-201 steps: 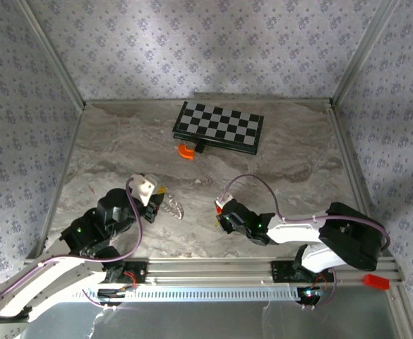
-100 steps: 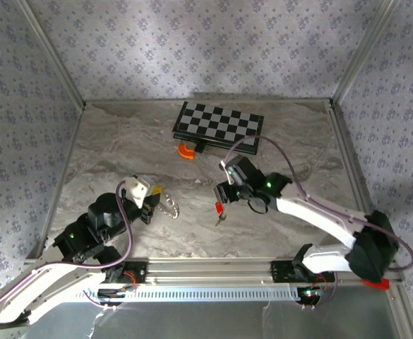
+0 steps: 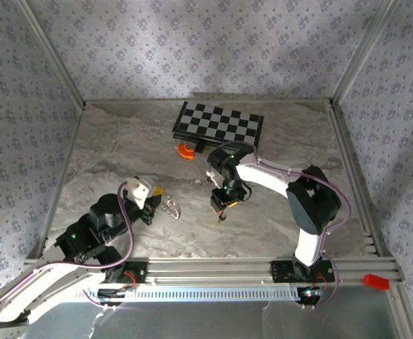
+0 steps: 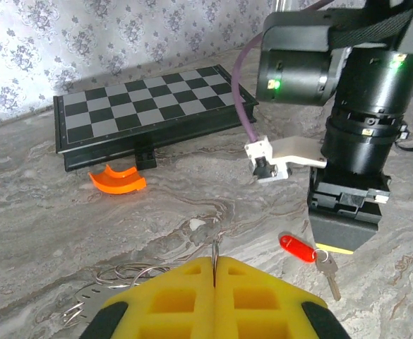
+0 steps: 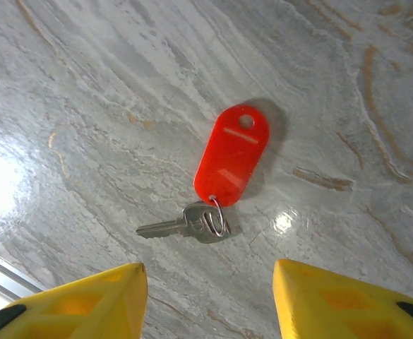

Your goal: Put the keys on the keyring

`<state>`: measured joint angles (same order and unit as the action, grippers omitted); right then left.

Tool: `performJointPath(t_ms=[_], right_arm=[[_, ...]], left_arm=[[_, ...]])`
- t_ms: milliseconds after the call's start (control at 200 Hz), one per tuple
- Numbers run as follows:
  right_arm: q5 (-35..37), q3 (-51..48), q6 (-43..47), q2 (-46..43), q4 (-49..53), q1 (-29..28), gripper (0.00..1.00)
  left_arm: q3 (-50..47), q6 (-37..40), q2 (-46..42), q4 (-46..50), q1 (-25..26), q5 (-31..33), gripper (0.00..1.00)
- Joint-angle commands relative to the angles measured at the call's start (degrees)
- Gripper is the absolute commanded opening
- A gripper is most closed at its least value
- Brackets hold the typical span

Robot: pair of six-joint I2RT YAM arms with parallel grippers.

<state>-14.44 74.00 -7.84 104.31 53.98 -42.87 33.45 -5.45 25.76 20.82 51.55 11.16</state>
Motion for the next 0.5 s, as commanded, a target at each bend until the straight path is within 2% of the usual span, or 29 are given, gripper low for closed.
performJointPath(t_ms=[0,75,495], right_arm=[[-1.72,2.36,4.02,3.32,4.68,0.22,0.48],[-1.86,2.77,4.67,4.8,4.81,0.29,0.43],[-2.19,3.15,5.07,8.27,2.03,0.94,0.32]], left_arm=[[0.71,-0.25,-0.25,-2.26,0.57,-0.21,0.0],[0.65,-0.26,-0.06,-2.29,0.83,-0.34,0.0],[0.34,0.07,0.36,-2.98,1.18,-0.61,0.0]])
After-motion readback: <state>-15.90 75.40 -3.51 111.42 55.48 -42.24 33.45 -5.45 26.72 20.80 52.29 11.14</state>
